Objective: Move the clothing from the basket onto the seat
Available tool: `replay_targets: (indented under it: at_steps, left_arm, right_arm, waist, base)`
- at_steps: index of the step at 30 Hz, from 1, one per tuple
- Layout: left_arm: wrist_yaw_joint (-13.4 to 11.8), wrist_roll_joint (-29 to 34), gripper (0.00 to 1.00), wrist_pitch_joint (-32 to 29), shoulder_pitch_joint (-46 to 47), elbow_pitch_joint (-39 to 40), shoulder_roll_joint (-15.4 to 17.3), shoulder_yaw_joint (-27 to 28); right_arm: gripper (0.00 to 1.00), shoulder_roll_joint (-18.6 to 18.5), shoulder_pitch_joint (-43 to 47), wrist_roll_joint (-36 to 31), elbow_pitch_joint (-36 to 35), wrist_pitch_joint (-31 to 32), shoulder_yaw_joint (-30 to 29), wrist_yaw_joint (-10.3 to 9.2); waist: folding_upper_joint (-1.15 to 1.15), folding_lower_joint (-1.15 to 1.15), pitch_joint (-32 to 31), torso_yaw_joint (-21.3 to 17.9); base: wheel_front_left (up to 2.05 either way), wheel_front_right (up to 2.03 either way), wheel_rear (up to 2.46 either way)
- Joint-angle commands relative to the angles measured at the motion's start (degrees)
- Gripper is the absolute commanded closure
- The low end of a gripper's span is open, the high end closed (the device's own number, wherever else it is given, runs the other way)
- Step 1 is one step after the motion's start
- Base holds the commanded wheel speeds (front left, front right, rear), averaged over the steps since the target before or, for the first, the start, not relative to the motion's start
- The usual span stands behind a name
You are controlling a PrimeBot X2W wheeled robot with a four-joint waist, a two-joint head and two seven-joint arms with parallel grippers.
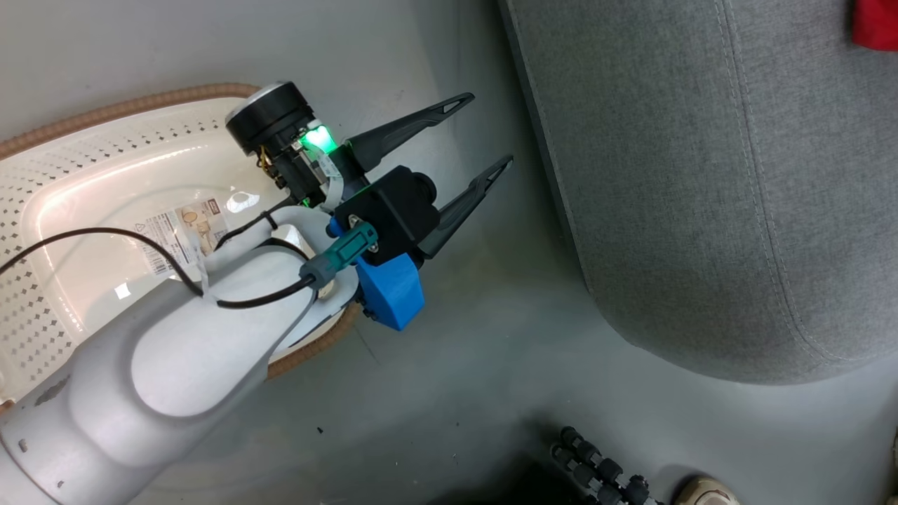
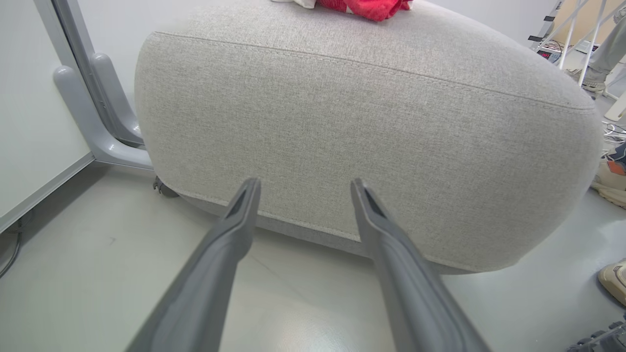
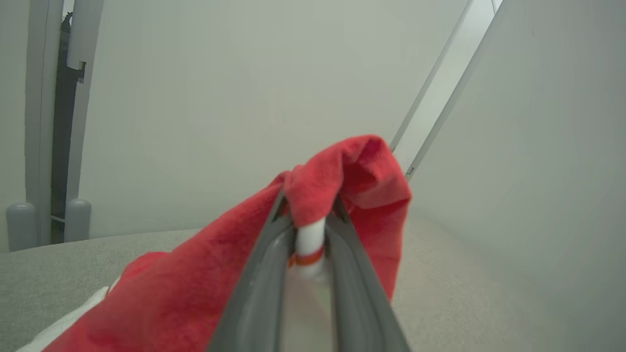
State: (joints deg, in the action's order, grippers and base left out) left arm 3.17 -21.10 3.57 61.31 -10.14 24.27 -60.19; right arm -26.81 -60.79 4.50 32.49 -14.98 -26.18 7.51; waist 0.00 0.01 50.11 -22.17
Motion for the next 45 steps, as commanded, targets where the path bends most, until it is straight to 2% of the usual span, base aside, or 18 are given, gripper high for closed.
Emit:
replay_targets:
  at_steps: [1,11,17,18,19,20,28,37,45]
  left_arm:
    - [-0.23,0.30,0.00,-0.22,0.84,0.52,0.36,0.04]
    - [-1.04,-0.12,0.00,-0.87,0.75,2.10,1.69,0.06]
    - [-1.26,-0.17,0.00,-0.64,0.95,2.28,1.87,-0.11]
    - [-1.26,-0.17,0.00,-0.52,0.90,2.18,1.78,-0.18]
    - [-1.32,-0.24,0.00,-0.39,0.80,2.06,1.63,-0.22]
    - [-1.41,-0.33,0.00,-0.25,0.67,1.91,1.46,-0.28]
    - [-1.89,-1.30,0.00,2.83,-1.06,-0.36,-0.79,-0.57]
    - [-3.42,-3.72,0.00,7.82,-4.23,-4.87,-3.53,0.33]
    - [-5.51,-6.57,0.00,10.91,-8.25,-8.17,-5.14,3.50]
  right_arm:
    - [1.00,0.98,0.98,-0.66,-0.26,-0.21,-0.12,-0.04]
    - [1.00,8.90,6.40,-3.47,-0.43,-0.15,-3.58,-0.04]
    - [1.00,10.83,8.02,-4.01,-0.02,-0.15,-4.32,-0.04]
    - [0.96,10.73,8.15,-3.78,-0.11,-0.16,-4.52,-0.04]
    - [0.53,10.44,8.29,-3.57,-0.11,-0.16,-4.55,-0.04]
    - [0.00,10.21,8.43,-3.33,-0.07,-0.16,-4.62,-0.04]
    - [0.00,9.15,13.65,-1.86,-2.26,-0.16,-3.62,-0.04]
    - [0.00,8.65,22.66,-1.08,-8.41,-0.17,-2.38,-0.04]
    - [0.00,9.35,27.47,-1.39,-13.80,-0.17,2.72,-0.04]
  waist:
    - [0.00,-0.01,0.21,-0.08]
    - [0.00,-0.01,1.09,-0.21]
    - [0.00,-0.01,0.64,-0.12]
    - [0.00,-0.01,0.42,-0.10]
    - [0.00,-0.01,0.14,-0.05]
    - [0.00,-0.01,-0.21,0.00]
    - [0.00,-0.01,-5.35,0.81]
    - [0.00,-0.01,-14.05,3.35]
    - [0.00,-0.01,-22.01,6.63]
  base:
    - [0.00,0.00,0.00]
    - [0.00,0.00,0.00]
    - [0.00,0.00,0.00]
    - [0.00,0.00,0.00]
    - [0.00,0.00,0.00]
    - [0.00,0.00,0.00]
    - [0.00,0.00,0.00]
    - [0.00,0.00,0.00]
    - [0.00,0.00,0.00]
